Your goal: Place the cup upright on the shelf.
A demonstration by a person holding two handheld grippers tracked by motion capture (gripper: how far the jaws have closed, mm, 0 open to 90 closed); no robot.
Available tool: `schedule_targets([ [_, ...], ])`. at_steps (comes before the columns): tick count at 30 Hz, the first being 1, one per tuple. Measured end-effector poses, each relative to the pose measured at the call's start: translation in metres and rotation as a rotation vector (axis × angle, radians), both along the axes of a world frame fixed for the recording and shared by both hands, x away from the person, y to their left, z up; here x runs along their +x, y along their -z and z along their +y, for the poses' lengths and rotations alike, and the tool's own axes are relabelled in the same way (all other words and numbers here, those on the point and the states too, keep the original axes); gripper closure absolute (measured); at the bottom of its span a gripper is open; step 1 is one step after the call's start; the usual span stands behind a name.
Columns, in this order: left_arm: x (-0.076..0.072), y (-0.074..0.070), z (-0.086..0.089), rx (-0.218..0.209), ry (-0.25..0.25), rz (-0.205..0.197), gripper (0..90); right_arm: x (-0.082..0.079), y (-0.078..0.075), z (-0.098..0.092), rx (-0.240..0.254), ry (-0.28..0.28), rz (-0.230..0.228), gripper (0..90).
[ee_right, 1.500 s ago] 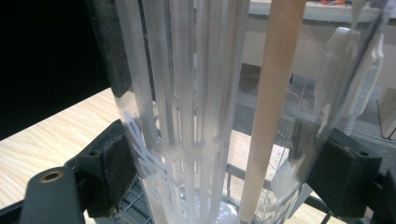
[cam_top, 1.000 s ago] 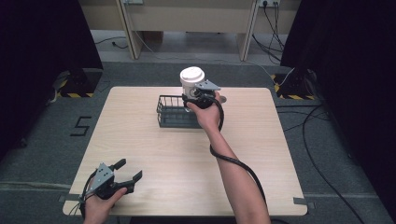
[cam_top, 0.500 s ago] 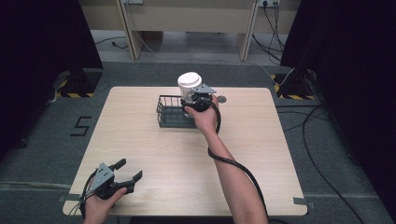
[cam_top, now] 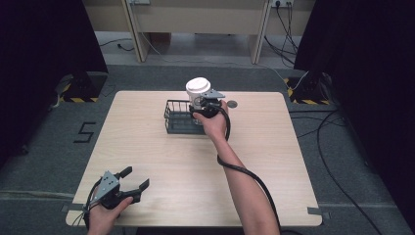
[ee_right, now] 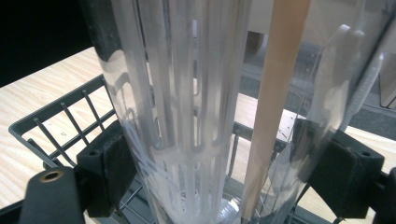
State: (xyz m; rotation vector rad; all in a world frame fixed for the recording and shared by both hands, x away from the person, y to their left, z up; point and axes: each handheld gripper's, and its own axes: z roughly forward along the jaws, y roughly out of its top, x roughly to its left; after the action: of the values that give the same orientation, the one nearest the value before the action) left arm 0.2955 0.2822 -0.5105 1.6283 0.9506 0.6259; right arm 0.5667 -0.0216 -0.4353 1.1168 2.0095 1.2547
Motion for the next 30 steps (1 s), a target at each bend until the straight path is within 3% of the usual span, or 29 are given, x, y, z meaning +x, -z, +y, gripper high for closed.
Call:
schedule_targets([
  [17, 0.000, 0.000, -0.001, 0.003, 0.003, 0.000, 16.0, -0.004, 0.001, -0.001, 0.004, -0.006, 0.012, 17.0],
  [30, 0.000, 0.000, -0.001, 0.005, 0.003, -0.002, 15.9, -0.017, -0.007, -0.009, 0.020, -0.013, 0.018, 15.6],
])
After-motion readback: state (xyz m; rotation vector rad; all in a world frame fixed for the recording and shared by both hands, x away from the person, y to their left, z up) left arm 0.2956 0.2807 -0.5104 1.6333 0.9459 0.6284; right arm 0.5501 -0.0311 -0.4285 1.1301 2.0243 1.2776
